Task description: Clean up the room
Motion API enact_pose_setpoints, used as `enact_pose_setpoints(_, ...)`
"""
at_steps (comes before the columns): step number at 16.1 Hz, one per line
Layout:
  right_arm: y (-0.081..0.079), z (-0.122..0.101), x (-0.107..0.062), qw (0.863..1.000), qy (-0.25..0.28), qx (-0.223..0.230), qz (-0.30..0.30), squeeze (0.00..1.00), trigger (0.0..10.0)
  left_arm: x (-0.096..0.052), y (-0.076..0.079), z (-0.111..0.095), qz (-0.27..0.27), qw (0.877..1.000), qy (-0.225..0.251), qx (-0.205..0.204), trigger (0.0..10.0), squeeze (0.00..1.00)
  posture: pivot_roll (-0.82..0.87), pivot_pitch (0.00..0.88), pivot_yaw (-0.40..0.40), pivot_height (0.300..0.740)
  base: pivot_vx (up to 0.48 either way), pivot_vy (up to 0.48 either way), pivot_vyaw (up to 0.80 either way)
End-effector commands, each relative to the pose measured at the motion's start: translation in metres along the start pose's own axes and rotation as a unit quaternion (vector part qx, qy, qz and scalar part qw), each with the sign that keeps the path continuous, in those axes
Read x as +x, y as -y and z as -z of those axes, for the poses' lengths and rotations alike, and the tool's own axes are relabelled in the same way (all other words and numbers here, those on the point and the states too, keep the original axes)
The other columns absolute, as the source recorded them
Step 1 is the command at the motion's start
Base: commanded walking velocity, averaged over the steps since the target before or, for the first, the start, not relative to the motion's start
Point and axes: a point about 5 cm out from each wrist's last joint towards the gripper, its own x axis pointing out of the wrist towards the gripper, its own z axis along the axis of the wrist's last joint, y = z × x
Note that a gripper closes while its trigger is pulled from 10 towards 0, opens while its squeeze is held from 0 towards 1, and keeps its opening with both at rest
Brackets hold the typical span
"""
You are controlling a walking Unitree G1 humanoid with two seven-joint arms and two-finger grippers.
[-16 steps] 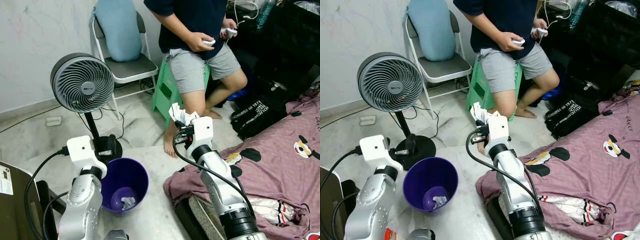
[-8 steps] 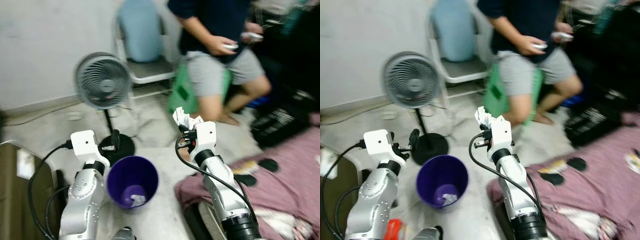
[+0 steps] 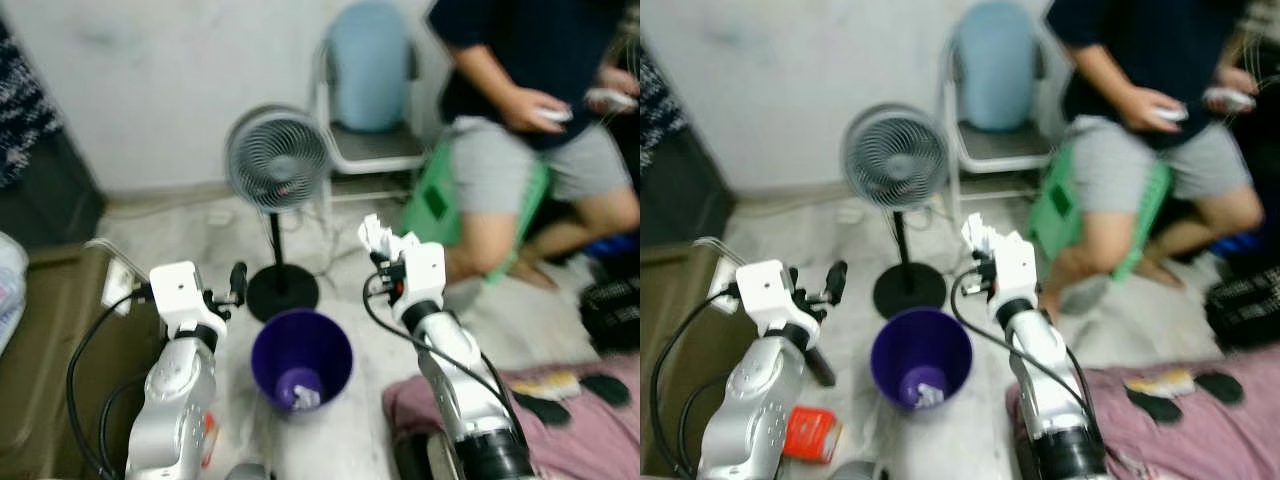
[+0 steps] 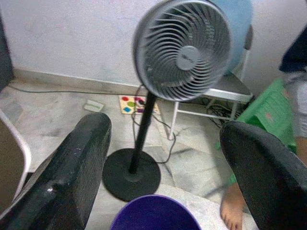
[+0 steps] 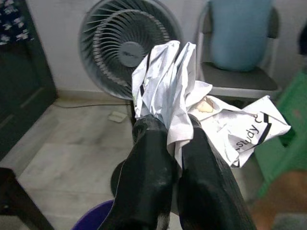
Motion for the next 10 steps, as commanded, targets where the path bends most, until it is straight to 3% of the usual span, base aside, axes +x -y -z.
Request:
enact_pose_setpoints(1, -0.0053, -0.005, 0.0023, 1.0, 0.008, 0.002, -0.007, 0.0, 10.0, 0.0, -0.0027, 0.0022, -0.005, 1.0, -0.007, -0.002, 10.0, 0.0, 0.09, 0.0, -0.039, 0.74, 0.0, 0.0, 0.8)
enact_pose_setpoints(7, -0.0058, -0.0043, 0.0024, 1.0, 0.006, 0.004, -0.008, 0.0, 10.0, 0.0001, -0.0025, 0.0013, -0.004, 1.0, -0.006, -0.001, 10.0, 0.0, 0.1, 0.0, -0.045, 0.74, 0.0, 0.0, 0.79)
enact_pose_setpoints(10, -0.0057, -0.004, 0.0024, 1.0, 0.005, 0.004, -0.008, 0.0, 10.0, 0.0003, -0.0022, 0.0013, -0.002, 1.0, -0.006, 0.001, 10.0, 0.0, 0.1, 0.0, -0.045, 0.74, 0.0, 0.0, 0.54)
